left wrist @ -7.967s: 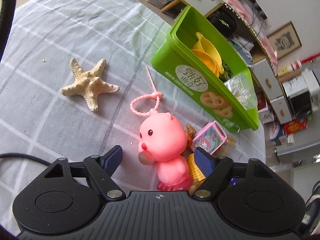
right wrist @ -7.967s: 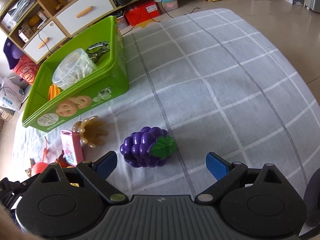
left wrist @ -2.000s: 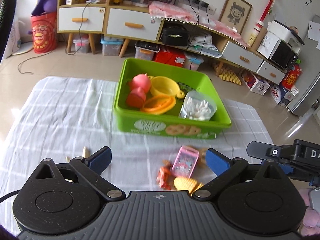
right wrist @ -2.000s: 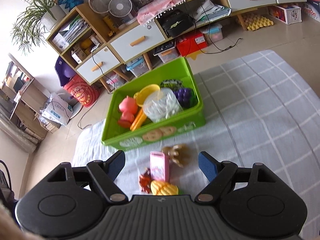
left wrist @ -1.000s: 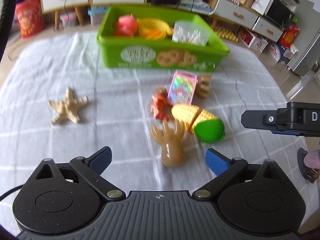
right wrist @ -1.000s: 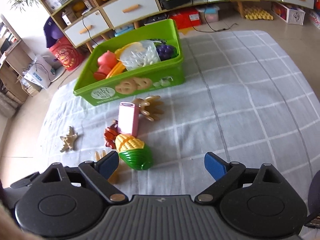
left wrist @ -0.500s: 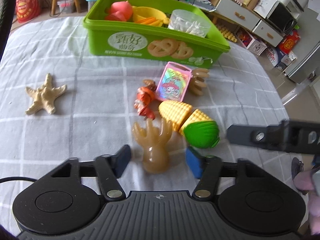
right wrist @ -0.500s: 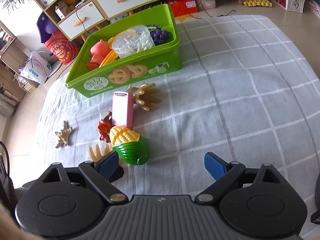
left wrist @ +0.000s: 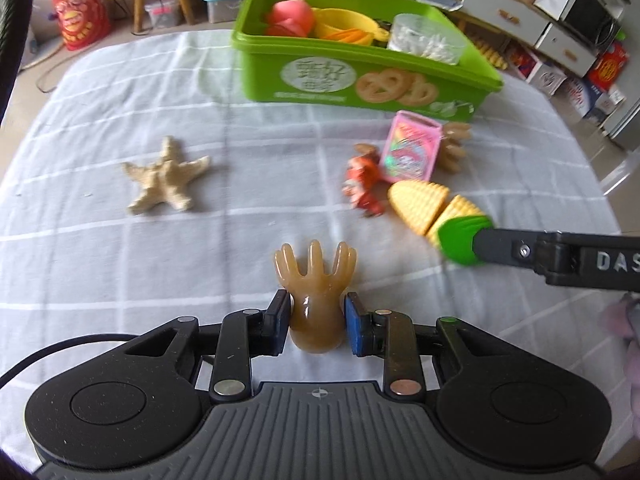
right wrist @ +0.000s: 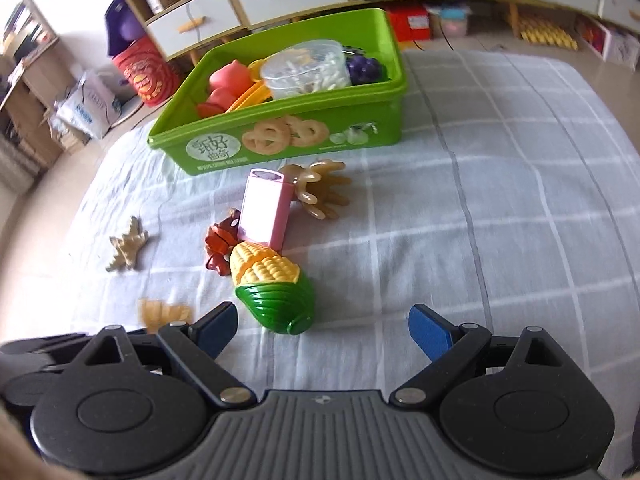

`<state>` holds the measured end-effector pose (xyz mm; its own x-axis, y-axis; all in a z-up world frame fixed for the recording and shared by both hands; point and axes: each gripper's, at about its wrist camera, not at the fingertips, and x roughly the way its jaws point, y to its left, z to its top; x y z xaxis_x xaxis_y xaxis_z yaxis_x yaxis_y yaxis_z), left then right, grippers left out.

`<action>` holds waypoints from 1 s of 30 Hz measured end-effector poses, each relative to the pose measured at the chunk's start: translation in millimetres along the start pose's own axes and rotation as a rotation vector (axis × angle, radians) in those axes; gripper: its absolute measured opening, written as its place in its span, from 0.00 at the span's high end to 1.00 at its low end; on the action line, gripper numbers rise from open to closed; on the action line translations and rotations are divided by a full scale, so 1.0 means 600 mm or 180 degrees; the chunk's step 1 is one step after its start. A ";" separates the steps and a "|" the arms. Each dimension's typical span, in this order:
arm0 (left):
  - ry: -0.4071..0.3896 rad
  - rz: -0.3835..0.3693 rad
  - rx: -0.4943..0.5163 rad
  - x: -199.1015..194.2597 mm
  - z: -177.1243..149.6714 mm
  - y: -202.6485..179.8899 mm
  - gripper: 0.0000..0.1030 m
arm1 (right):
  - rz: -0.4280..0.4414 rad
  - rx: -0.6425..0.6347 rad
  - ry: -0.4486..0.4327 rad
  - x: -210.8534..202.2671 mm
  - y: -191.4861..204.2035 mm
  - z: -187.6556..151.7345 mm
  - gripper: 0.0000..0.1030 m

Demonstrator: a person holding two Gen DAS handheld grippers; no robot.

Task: Organize rigid objects
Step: 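Close the right tool on the yellow-green corn toy while the left tool holds the hand toy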

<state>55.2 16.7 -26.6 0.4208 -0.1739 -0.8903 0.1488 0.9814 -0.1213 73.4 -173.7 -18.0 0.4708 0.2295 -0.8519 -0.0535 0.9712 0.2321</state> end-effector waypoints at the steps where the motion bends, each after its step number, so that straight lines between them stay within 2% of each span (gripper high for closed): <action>1: 0.0004 0.0018 0.0006 -0.002 -0.002 0.002 0.67 | 0.0002 -0.0031 -0.0007 0.004 0.003 0.000 0.31; 16: -0.0009 -0.0045 -0.0083 -0.001 0.002 0.031 0.67 | 0.0067 -0.0205 -0.0118 0.066 0.057 0.001 0.33; 22: -0.0009 -0.0084 -0.0150 0.001 0.003 0.037 0.67 | 0.0017 -0.0192 -0.0193 0.067 0.060 0.005 0.47; 24: -0.0011 -0.0078 -0.0153 0.001 0.003 0.037 0.67 | 0.0014 -0.0172 -0.0204 0.066 0.059 0.007 0.57; 30: -0.0014 -0.0068 -0.0150 0.003 0.004 0.037 0.67 | 0.0100 -0.0071 -0.0230 0.061 0.057 0.011 0.72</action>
<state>61.3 37.9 -29.6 0.4219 -0.1950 -0.8854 0.1156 0.9802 -0.1609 94.7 -132.3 -38.2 0.5309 0.2556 -0.8080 -0.0886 0.9650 0.2470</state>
